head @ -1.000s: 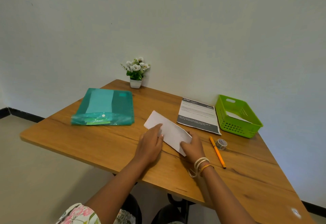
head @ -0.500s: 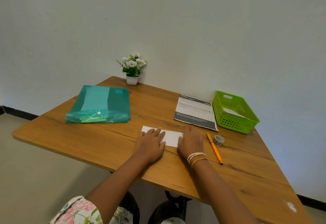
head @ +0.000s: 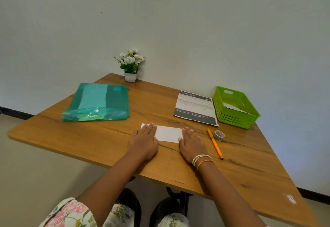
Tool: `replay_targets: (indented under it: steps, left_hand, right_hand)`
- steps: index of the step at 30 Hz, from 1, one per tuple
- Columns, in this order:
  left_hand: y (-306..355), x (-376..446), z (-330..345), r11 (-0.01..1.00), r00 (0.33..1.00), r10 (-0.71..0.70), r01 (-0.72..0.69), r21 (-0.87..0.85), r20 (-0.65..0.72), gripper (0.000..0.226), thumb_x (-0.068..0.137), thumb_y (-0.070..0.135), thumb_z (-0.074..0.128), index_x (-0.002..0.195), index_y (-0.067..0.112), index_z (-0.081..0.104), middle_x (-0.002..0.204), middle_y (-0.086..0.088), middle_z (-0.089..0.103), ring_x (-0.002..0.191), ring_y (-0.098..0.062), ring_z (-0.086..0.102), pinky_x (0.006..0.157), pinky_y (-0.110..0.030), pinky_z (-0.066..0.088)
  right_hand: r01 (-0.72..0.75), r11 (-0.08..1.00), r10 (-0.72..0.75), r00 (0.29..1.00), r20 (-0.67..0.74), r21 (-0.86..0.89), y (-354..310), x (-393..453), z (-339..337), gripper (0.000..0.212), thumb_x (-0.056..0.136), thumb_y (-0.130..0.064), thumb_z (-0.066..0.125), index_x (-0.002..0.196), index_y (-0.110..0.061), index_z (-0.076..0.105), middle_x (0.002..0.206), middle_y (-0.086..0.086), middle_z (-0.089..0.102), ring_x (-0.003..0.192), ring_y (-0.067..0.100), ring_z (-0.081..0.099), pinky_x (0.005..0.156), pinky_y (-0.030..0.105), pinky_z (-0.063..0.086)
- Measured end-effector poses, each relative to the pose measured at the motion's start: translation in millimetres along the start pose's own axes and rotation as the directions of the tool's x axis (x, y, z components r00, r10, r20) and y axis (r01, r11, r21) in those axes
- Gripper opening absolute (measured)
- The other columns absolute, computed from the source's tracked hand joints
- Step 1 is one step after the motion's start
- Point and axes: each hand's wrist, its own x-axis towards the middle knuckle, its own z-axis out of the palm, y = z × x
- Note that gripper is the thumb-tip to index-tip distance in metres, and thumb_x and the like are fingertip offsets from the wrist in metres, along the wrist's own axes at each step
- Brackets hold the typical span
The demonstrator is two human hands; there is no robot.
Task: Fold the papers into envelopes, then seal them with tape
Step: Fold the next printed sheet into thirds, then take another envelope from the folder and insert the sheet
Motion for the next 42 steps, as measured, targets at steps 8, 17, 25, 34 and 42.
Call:
replay_targets:
  steps: [8,17,25,34,42]
  left_hand:
    - [-4.1,-7.6,-2.8,0.997,0.997,-0.069,0.069,0.018,-0.030,0.058,0.100,0.037,0.018,0.153,0.020,0.004,0.162,0.001,0.002,0.148,-0.016,0.001,0.120,-0.041,0.004]
    - [3.2,12.7,-5.1,0.997,1.000,-0.020,0.019,0.069,0.006,0.058,0.100,0.041,0.017,0.154,0.024,0.005,0.162,0.000,0.002,0.149,-0.019,0.001,0.120,-0.045,0.002]
    - [-1.6,17.5,0.7,1.000,0.999,-0.015,0.015,0.014,-0.034,0.058,0.099,0.049,0.018,0.153,0.030,0.008,0.162,0.000,0.005,0.149,-0.020,0.004,0.118,-0.049,0.004]
    - [-16.9,-5.0,-16.5,0.963,0.966,-0.035,-0.036,-0.267,-0.256,0.056,0.096,0.028,0.044,0.149,0.022,0.027,0.156,0.000,0.028,0.145,-0.015,0.021,0.119,-0.041,0.012]
    - [-114.9,-24.2,-44.5,0.962,0.868,-0.272,0.250,-0.109,-0.415,0.052,0.091,0.024,0.049,0.142,0.016,0.043,0.154,-0.011,0.031,0.145,-0.025,0.022,0.118,-0.051,0.014]
  right_hand:
    - [-0.147,0.989,0.146,0.988,-0.052,-0.006,-11.5,-5.9,2.3,0.063,0.100,-0.043,0.020,0.153,-0.012,0.007,0.161,0.006,0.002,0.148,0.022,0.004,0.120,0.039,0.011]
    - [0.108,0.994,-0.108,0.994,-0.009,0.026,-26.5,2.8,11.5,0.063,0.098,-0.048,0.022,0.153,-0.018,0.009,0.161,0.001,0.006,0.148,0.017,0.005,0.119,0.037,0.008]
    - [-0.074,0.997,0.074,0.997,-0.001,0.001,-12.8,24.1,4.1,0.069,0.096,-0.053,0.021,0.153,-0.015,0.008,0.161,0.004,0.005,0.148,0.021,0.004,0.121,0.041,0.009]
    - [0.305,0.951,-0.309,0.933,-0.185,-0.050,-40.4,19.4,7.3,0.058,0.098,-0.025,0.031,0.152,-0.016,0.012,0.160,0.004,0.014,0.147,0.018,0.012,0.119,0.033,0.014]
    - [0.516,0.846,-0.473,0.843,-0.255,0.135,-131.4,27.4,24.1,0.052,0.094,-0.020,0.039,0.146,-0.014,0.033,0.151,0.007,0.037,0.139,0.019,0.034,0.114,0.030,0.027]
